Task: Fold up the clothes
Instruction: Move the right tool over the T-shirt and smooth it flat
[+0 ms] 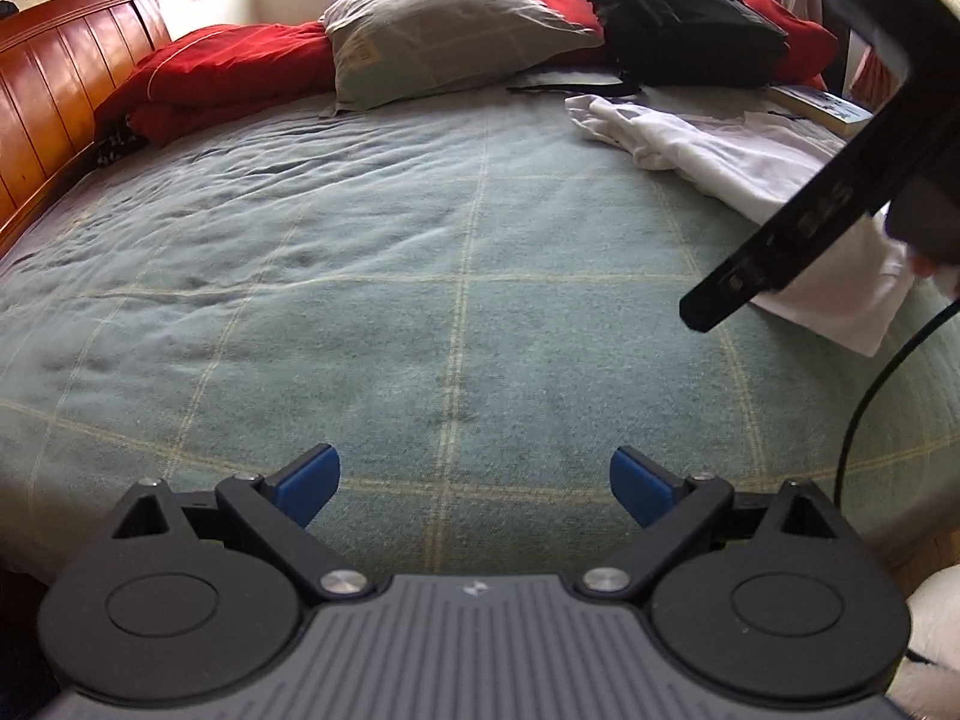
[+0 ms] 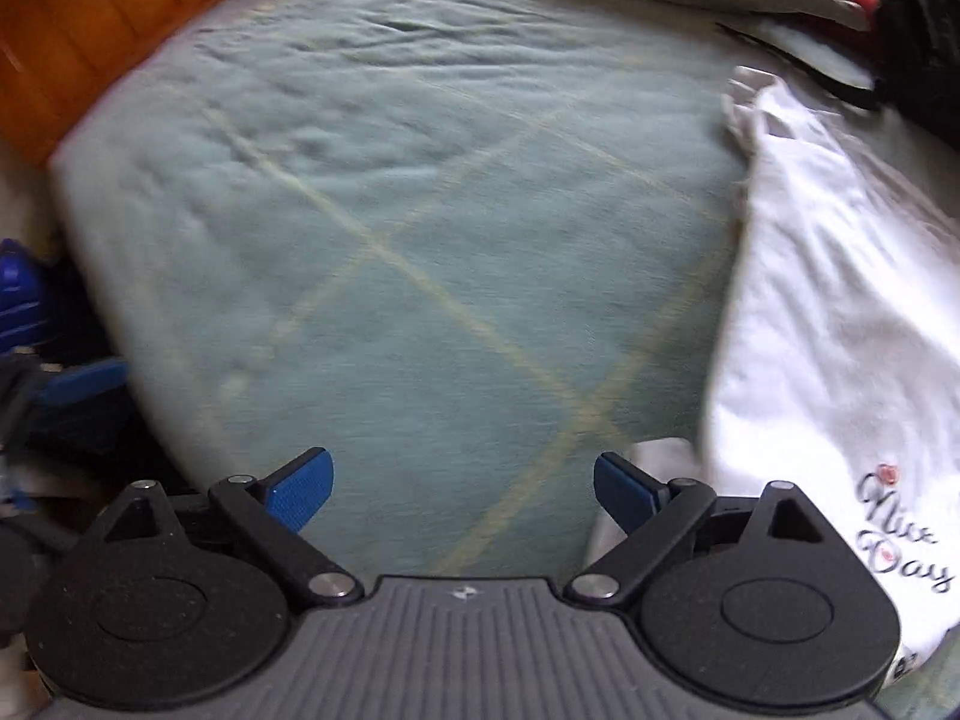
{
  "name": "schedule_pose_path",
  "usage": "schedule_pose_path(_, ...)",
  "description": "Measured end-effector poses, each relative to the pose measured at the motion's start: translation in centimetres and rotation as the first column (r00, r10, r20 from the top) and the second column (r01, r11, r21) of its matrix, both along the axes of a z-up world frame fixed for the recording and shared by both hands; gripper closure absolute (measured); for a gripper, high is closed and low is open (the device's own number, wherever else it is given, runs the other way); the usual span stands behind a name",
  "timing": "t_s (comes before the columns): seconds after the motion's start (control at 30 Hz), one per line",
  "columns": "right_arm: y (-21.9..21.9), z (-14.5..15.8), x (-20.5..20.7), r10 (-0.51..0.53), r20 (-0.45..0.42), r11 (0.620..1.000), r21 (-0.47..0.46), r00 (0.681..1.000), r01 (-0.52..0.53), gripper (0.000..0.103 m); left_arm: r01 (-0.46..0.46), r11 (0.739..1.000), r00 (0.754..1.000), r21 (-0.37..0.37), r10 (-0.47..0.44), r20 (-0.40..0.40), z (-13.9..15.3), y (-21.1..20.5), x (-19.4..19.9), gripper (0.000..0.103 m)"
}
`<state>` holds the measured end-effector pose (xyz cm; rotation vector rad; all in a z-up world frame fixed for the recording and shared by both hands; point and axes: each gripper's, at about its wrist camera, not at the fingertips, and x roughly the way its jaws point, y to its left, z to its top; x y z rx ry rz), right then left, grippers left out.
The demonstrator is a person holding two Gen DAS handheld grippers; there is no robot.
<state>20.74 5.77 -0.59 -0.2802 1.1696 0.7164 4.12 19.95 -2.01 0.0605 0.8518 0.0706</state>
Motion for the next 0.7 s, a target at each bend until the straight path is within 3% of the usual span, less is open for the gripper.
schedule_pose_path(0.13,-1.2,-0.3,0.4,-0.019,0.046,0.999,-0.039,0.999,0.021,0.007,0.018,1.0,1.0,-0.004,-0.018,0.008,0.2,-0.8,0.7,0.006)
schedule_pose_path(0.27,-3.4,0.1,0.7,-0.034,0.177,0.99,-0.13,0.984,0.058,0.007,0.042,0.999,0.999,-0.002,-0.042,0.015,0.4,-2.1,1.7,0.006)
schedule_pose_path(0.4,-6.9,0.6,2.3,-0.083,0.234,0.975,-0.18,0.969,0.127,0.007,0.072,0.997,0.997,-0.016,-0.071,0.018,0.4,-3.5,2.9,0.006)
schedule_pose_path(0.53,-10.8,0.8,4.7,-0.159,0.231,0.965,-0.171,0.96,0.201,0.007,0.099,0.995,0.995,-0.024,-0.099,0.013,0.2,-4.9,4.2,0.006)
schedule_pose_path(0.6,-12.2,0.6,5.5,-0.179,0.28,0.946,-0.213,0.943,0.243,0.006,0.11,0.994,0.994,-0.027,-0.11,0.009,0.1,-5.6,4.8,0.006)
schedule_pose_path(0.7,-14.3,0.8,6.8,-0.218,0.239,0.949,-0.174,0.946,0.263,0.006,0.124,0.992,0.992,-0.031,-0.124,0.005,0.1,-6.4,5.6,0.006)
